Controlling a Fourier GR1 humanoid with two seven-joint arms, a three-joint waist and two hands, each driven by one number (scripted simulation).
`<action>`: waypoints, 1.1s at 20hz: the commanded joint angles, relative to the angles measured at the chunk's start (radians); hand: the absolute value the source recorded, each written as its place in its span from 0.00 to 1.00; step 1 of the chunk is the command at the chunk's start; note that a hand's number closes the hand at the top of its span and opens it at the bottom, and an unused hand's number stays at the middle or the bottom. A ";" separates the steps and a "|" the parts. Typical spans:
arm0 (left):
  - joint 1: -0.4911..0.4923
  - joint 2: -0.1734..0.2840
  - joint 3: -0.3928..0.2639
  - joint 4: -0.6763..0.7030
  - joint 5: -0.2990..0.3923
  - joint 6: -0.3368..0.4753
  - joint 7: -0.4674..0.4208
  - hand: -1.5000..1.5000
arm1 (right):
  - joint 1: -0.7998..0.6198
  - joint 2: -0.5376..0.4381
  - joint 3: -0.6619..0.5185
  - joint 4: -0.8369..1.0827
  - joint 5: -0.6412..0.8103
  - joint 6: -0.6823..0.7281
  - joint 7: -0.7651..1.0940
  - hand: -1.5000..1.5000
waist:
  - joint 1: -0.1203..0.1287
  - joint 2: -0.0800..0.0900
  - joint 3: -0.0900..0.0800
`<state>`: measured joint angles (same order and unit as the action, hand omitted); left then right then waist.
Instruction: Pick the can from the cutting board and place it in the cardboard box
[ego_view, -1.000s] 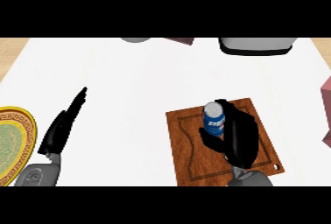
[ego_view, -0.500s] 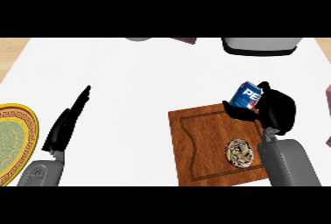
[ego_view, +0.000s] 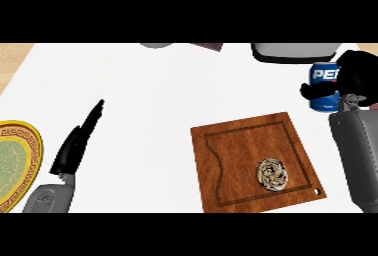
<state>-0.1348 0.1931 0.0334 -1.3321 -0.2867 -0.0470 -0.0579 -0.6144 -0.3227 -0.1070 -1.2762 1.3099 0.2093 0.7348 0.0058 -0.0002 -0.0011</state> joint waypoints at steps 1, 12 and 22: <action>0.030 0.016 0.012 -0.027 0.007 -0.010 0.009 0.50 | -0.036 -0.056 0.000 -0.149 0.052 0.117 0.114 1.00 | -0.013 -0.008 0.000; -0.036 0.025 0.036 0.043 0.010 -0.025 -0.008 0.50 | -0.066 -0.167 -0.156 -0.333 0.065 0.252 0.212 1.00 | -0.015 -0.001 0.001; 0.003 0.028 0.038 -0.045 0.031 -0.059 0.042 0.50 | 0.141 -0.318 -0.412 -0.320 -0.042 0.251 0.059 1.00 | -0.009 -0.002 0.002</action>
<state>-0.1522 0.2116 0.0671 -1.3219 -0.2803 -0.0705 -0.0483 -0.5462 -0.6020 -0.4350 -1.6127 1.3096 0.4638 0.8348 -0.0076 -0.0019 -0.0003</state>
